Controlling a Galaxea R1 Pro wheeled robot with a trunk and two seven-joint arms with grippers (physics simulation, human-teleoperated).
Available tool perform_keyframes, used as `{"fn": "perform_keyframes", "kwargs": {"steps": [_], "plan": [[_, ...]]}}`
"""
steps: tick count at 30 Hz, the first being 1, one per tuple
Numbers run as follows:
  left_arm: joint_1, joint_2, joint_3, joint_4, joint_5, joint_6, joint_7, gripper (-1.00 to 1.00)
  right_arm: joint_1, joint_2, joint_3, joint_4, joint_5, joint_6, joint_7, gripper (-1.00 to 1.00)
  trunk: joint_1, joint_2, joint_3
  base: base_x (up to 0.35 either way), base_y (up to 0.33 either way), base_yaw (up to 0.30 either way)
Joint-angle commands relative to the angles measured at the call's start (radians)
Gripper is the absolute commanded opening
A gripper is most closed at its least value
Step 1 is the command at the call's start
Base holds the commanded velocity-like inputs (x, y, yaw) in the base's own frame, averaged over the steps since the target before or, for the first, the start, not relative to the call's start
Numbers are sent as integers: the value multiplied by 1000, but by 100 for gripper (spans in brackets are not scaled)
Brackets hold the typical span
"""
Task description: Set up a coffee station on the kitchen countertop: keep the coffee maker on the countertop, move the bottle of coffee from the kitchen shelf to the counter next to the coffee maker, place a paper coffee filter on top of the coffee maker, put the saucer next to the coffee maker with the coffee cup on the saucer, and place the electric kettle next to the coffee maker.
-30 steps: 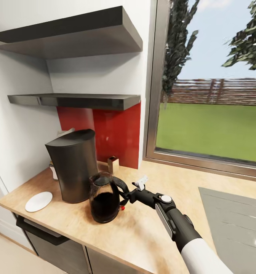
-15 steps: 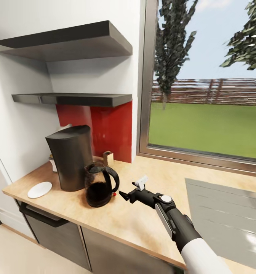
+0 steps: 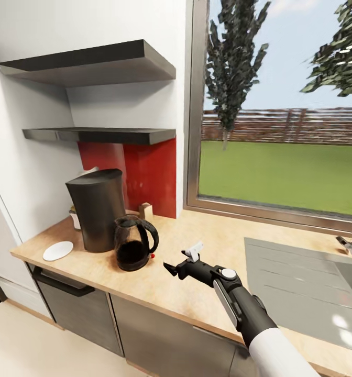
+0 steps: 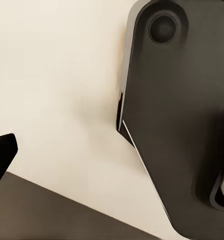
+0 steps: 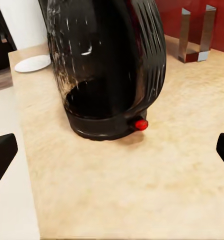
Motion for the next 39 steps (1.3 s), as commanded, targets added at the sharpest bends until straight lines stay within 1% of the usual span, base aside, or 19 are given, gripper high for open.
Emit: {"fn": "perform_keyframes", "kwargs": {"steps": [1, 16, 17, 18, 19, 21, 22, 23, 26, 30, 32, 33, 34, 37, 39], "plan": [[0, 0, 8, -1, -10, -2, 1, 100, 0, 0, -1, -1, -2, 7, 3, 100, 0, -1, 0, -50, -11, 0], [-2, 0, 7, -14, -11, -6, 0, 100, 0, 0, -4, -4, -2, 7, 3, 100, 0, -1, 0, -13, -3, 0], [-5, -1, 7, -16, -11, -7, 0, 100, 0, -1, -10, -6, -2, 8, 3, 100, 0, -1, 0, -147, -65, 0], [-7, -2, 6, -17, -11, -8, -1, 100, 0, -1, -27, -7, -2, 8, 2, 100, 0, -1, 0, -196, -90, 0], [-10, -2, 6, -19, -12, -8, -1, 100, 0, -1, -46, -8, -2, 8, 3, 100, 0, -1, 0, -227, -106, 0], [-13, -2, 5, -20, -13, -9, -2, 100, 0, -1, -100, -9, -1, 10, 3, 100, 0, -1, 0, -261, -104, -37], [-13, -2, 5, -20, -13, -9, -2, 100, 0, -1, -115, -10, -1, 10, 3, 100, 0, -1, 0, -285, -75, -101], [-14, -2, 5, -20, -14, -10, -3, 100, 0, -2, -142, -11, -1, 11, 3, 100, 0, -1, 1, -303, -48, -160], [-15, -1, 3, -22, -15, -19, -4, 100, 0, -6, -188, -14, 0, 13, 2, 100, 0, -1, 2, -284, -26, -209], [-16, -2, -1, -22, -16, -62, -7, 100, 0, -13, -207, -26, 2, 13, -2, 100, 0, -1, 5, -184, -8, -250], [-17, -2, -2, -22, -16, -98, -11, 100, 0, -38, -217, -41, 3, 13, -40, 100, 0, -1, 7, -47, -2, -264], [-18, -2, -3, -22, -16, -108, -13, 100, 0, -55, -223, -52, 3, 13, -79, 100, 0, -1, 7, -19, -1, -266], [-18, -2, -2, -22, -16, -112, -14, 100, 0, -63, -226, -61, 3, 14, -104, 100, 0, -1, 8, -12, 0, -267], [-18, -2, 0, -22, -14, -118, -14, 100, 0, -73, -227, -82, 3, 16, -146, 100, 0, -1, 11, -7, 0, -267], [-18, -5, 3, -23, -14, -121, -15, 100, 0, -79, -229, -91, 4, 17, -160, 100, 0, -1, 12, -2, 0, -268]]}}
